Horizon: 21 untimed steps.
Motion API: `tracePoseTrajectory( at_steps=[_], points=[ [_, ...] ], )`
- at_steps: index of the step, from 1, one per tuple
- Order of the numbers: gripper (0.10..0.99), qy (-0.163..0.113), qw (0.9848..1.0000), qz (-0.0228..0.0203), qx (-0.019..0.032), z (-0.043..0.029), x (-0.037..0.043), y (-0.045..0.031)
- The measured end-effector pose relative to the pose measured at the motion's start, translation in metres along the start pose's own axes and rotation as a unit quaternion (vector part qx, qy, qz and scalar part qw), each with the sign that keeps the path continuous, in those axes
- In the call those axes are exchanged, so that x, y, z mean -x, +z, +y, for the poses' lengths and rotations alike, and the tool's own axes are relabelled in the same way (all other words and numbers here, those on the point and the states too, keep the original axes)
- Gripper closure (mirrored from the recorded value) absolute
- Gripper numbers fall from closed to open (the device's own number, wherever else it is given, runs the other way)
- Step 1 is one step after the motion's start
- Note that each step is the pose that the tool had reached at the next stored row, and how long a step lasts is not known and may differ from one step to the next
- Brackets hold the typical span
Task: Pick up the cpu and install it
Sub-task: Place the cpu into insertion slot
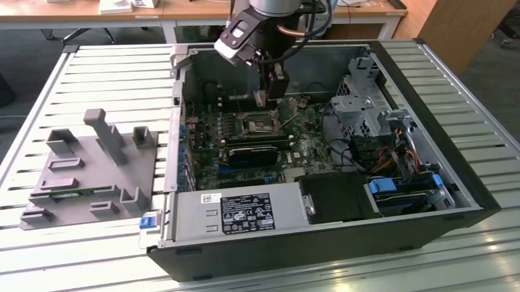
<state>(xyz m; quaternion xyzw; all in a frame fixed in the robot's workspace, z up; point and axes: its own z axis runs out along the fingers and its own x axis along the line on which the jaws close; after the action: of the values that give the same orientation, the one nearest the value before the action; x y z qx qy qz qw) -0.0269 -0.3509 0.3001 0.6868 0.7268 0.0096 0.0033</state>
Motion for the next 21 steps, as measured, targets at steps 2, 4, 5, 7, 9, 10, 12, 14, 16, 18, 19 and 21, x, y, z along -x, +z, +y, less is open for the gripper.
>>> tracePoseTrajectory(
  at_steps=[2,4,5,7,9,10,12,14,16,18,19,21],
  points=[
    [0.553,0.0,1.0,0.0,0.0,0.0,0.0,0.0008],
    [0.553,0.0,1.0,0.0001,0.0,0.0,0.0,0.002],
    [0.553,0.0,1.0,0.0,0.0,0.0,0.0,0.0028],
    [0.553,0.0,1.0,0.0001,0.0,-0.0001,0.0001,0.0047],
    [0.553,0.0,1.0,0.0001,0.0,-0.0001,0.0001,0.0065],
    [0.553,0.0,1.0,0.0001,0.0,-0.0001,0.0001,0.0072],
    [0.553,0.0,1.0,0.0,0.0007,-0.0007,0.0001,0.0088],
    [0.553,0.0,1.0,0.0,0.0007,-0.0007,0.0001,0.0113],
    [0.553,0.0,1.0,0.0,0.0007,-0.0008,0.0001,0.0145],
    [0.553,0.0,1.0,0.0001,0.0007,-0.0009,0.0001,0.0181],
    [0.553,0.0,1.0,0.0,0.0007,-0.0009,0.0001,0.02],
    [0.553,0.001,1.0,0.0,0.0007,-0.0011,-0.0007,0.0237]
  ],
)
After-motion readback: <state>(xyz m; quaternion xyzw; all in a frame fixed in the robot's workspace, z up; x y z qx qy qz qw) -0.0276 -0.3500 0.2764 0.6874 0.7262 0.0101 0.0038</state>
